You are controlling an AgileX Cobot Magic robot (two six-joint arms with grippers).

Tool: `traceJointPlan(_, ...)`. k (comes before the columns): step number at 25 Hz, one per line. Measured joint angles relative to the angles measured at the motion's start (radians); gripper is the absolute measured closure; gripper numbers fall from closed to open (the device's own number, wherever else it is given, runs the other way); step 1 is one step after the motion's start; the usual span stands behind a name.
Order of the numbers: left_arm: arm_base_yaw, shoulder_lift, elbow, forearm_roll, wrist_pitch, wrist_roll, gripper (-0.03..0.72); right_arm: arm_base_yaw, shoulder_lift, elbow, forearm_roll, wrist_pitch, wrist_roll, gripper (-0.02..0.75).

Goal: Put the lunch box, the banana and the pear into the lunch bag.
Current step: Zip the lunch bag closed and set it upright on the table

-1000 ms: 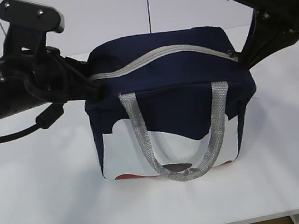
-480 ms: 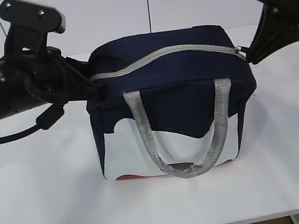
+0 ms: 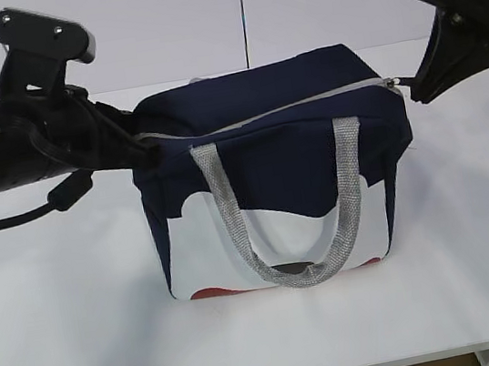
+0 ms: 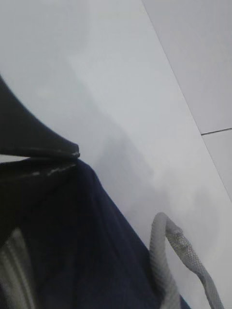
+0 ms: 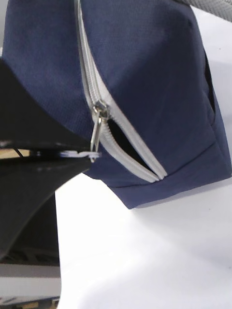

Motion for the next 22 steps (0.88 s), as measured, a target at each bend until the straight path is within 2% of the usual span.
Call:
traceJointPlan(5, 0.004, 0.0, 0.0, 0.0, 0.001, 0.002, 0.715, 0.0, 0.0, 0.0, -0.021, -0.001, -0.05, 0.72)
traceJointPlan(10, 0.012, 0.0, 0.0, -0.002, -0.007, 0.002, 0.716, 0.0, 0.0, 0.0, -0.105, -0.001, -0.076, 0.72)
traceJointPlan(18, 0.012, -0.004, 0.0, 0.003, -0.007, 0.002, 0.716, -0.001, 0.0, 0.0, -0.017, -0.001, -0.139, 0.72)
traceJointPlan(20, 0.01, -0.034, 0.0, 0.047, -0.007, 0.002, 0.713, -0.001, 0.002, 0.0, -0.009, -0.001, -0.139, 0.72)
traceJointPlan(22, 0.0, -0.081, 0.0, 0.135, -0.007, 0.002, 0.706, -0.002, 0.008, 0.0, 0.002, -0.001, -0.139, 0.72)
